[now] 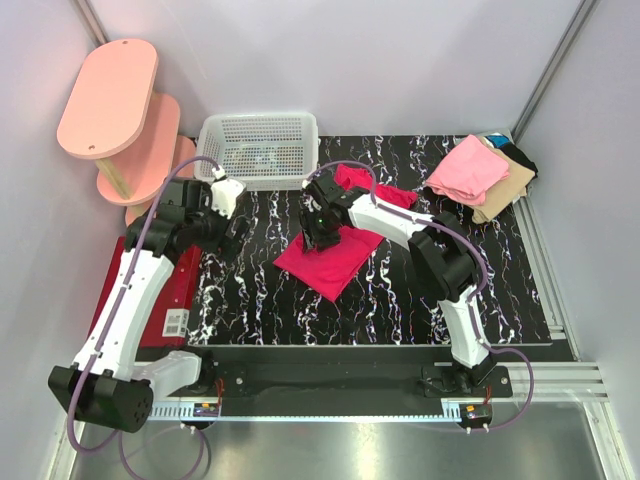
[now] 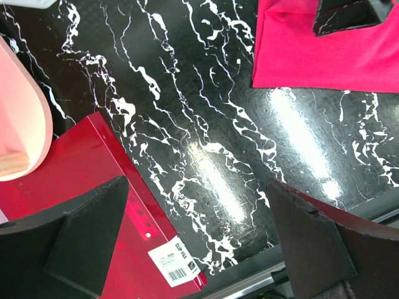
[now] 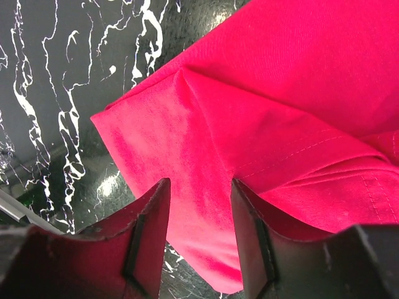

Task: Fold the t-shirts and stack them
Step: Fold the folded rectangular tshirt in 1/3 of the way

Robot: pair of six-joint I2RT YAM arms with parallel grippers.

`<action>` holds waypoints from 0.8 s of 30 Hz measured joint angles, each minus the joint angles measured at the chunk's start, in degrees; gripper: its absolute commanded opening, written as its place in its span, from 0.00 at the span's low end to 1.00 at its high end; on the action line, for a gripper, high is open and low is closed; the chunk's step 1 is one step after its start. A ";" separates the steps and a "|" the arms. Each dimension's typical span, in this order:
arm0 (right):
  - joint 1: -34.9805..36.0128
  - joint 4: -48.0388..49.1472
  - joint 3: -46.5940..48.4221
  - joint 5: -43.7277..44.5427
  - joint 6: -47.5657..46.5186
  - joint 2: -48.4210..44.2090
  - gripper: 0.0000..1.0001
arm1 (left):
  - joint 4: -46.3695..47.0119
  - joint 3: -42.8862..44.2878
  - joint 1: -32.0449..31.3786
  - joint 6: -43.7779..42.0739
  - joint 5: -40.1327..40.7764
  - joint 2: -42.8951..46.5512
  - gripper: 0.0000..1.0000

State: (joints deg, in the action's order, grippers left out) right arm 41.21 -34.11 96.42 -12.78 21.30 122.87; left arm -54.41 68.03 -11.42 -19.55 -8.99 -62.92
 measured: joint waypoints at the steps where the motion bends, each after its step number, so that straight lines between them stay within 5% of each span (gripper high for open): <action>1: 0.00 0.00 0.00 0.13 0.00 0.00 0.51 | 0.07 -0.17 0.20 0.00 0.00 0.00 0.99; 20: -0.02 0.22 -3.50 3.26 -0.76 -2.10 0.50 | 0.04 -1.20 0.37 0.02 -0.26 0.22 0.99; 24: -0.02 0.22 -3.50 3.26 -0.74 -2.10 0.42 | 0.04 -1.20 0.48 0.02 -0.24 0.22 0.99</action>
State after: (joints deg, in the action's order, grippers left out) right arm 41.19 -33.89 92.92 -9.52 20.56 120.77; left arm -54.37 66.83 -10.94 -19.53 -9.23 -62.70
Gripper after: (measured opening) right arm 0.480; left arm 0.987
